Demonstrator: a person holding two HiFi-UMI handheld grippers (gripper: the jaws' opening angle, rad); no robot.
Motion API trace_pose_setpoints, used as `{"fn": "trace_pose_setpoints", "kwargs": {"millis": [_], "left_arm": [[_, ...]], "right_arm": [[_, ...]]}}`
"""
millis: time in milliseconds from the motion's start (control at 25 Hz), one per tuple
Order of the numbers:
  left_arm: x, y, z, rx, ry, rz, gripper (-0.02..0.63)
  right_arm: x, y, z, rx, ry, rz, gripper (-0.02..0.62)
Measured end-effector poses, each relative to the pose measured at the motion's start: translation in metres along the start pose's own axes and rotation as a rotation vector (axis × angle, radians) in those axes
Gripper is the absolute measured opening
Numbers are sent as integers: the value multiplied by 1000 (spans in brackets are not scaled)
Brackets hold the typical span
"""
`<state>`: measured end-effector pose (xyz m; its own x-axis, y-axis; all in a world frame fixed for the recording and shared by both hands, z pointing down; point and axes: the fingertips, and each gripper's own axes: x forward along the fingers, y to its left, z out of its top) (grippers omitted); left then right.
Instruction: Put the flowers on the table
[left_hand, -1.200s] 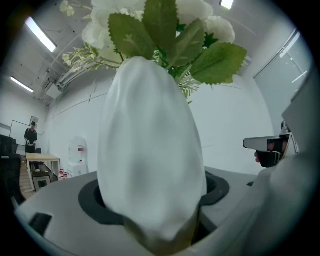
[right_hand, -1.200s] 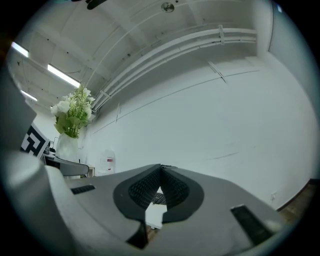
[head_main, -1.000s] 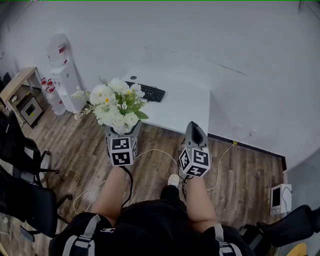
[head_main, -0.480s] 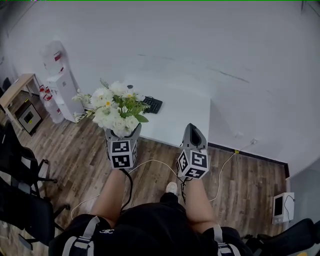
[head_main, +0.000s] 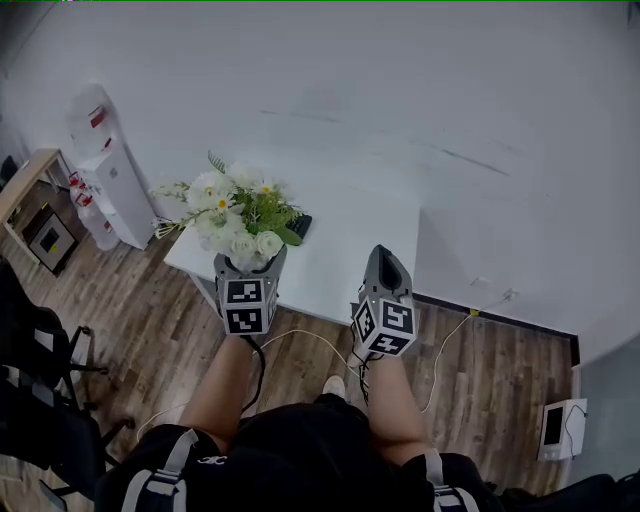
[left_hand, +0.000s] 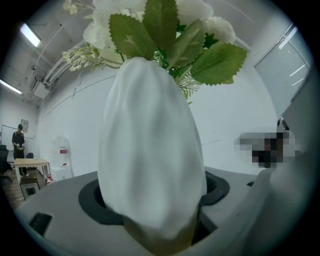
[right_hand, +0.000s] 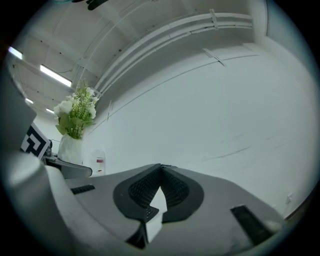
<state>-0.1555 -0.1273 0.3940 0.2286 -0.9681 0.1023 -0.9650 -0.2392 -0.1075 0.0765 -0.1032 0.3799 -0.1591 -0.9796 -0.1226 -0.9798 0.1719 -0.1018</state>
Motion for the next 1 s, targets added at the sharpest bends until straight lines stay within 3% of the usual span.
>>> {"fn": "trace_pose_setpoints", "kwargs": {"millis": [560,1000], "left_arm": [[187,-70,32,14,11,-40,397],[256,-93,27,8,30,-95,397]], "right_arm": [[149,-106,-13,-12,36,59,2],[194,-147,-25,0,31,7,2]]}}
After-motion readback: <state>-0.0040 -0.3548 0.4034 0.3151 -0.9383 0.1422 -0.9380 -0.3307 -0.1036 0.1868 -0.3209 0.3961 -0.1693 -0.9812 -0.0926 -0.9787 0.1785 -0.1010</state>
